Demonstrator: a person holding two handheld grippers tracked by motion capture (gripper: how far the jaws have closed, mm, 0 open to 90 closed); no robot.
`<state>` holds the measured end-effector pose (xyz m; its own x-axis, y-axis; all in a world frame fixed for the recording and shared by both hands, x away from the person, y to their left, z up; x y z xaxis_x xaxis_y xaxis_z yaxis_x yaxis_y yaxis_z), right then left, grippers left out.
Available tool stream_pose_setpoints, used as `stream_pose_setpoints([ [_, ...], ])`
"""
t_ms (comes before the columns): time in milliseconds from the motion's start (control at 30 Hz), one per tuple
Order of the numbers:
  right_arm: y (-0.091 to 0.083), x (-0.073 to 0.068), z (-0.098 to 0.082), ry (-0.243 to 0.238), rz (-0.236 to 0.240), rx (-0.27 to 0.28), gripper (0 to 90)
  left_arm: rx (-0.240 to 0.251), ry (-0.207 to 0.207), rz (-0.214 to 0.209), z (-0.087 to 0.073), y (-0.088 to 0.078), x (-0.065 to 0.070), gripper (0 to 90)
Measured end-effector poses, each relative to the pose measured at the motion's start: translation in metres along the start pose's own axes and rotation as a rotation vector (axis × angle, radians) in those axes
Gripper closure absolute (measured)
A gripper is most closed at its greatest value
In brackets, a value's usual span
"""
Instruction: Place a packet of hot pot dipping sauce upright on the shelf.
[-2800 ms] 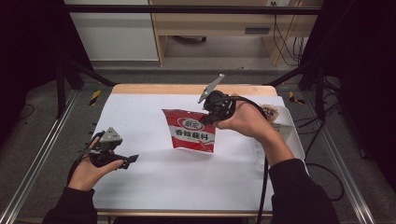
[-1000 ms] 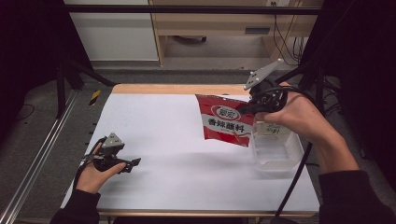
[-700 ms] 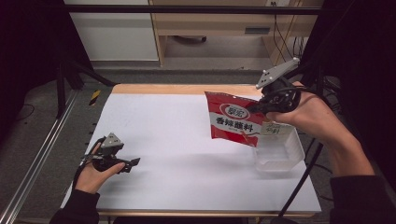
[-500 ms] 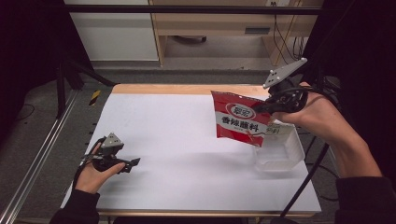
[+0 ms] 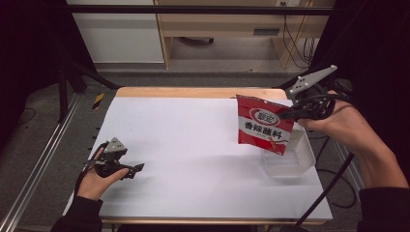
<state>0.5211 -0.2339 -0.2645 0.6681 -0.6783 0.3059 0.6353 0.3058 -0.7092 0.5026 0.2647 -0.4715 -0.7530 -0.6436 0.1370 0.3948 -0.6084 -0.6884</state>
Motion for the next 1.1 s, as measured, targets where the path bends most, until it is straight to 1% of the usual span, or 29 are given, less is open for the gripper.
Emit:
stream_pose_setpoints([
  [167,-0.006,0.007,-0.014,0.021,-0.019,-0.003,90.0,-0.001,-0.002,0.003,-0.001,0.0,-0.001,8.9],
  [200,-0.008,0.009,-0.018,0.034,-0.021,-0.005,90.0,-0.001,-0.002,0.002,-0.001,0.0,-0.001,8.9],
  [400,-0.019,0.018,-0.032,0.069,-0.037,0.0,90.0,-0.001,-0.004,0.003,-0.001,-0.001,-0.001,8.9],
  [633,-0.029,0.027,-0.046,0.092,-0.062,-0.006,90.0,0.001,-0.001,0.007,-0.001,-0.001,-0.001,9.2],
  [733,-0.033,0.03,-0.05,0.101,-0.076,-0.018,90.0,0.001,0.0,0.007,0.0,-0.001,-0.001,9.2],
  [833,-0.034,0.034,-0.054,0.109,-0.085,-0.017,90.0,-0.002,0.0,0.007,-0.001,-0.001,-0.001,9.2],
  [967,-0.033,0.037,-0.059,0.113,-0.092,-0.032,90.0,-0.003,-0.003,0.007,-0.002,0.0,-0.002,9.2],
  [1100,-0.03,0.038,-0.062,0.118,-0.096,-0.04,90.0,-0.002,-0.002,0.007,-0.001,-0.001,-0.001,9.2],
])
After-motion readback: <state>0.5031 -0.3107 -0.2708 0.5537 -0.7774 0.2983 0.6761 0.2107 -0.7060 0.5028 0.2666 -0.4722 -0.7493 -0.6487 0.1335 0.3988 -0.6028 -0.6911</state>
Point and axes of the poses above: each handheld gripper's, and its own axes: y roughly forward along the jaws, z roughly out of its top, x roughly to its right, the point moved 5 cm from there along y, roughly forward along the jaws, and after that the axes turned 13 degrees about -z, right-handed, at the moved point
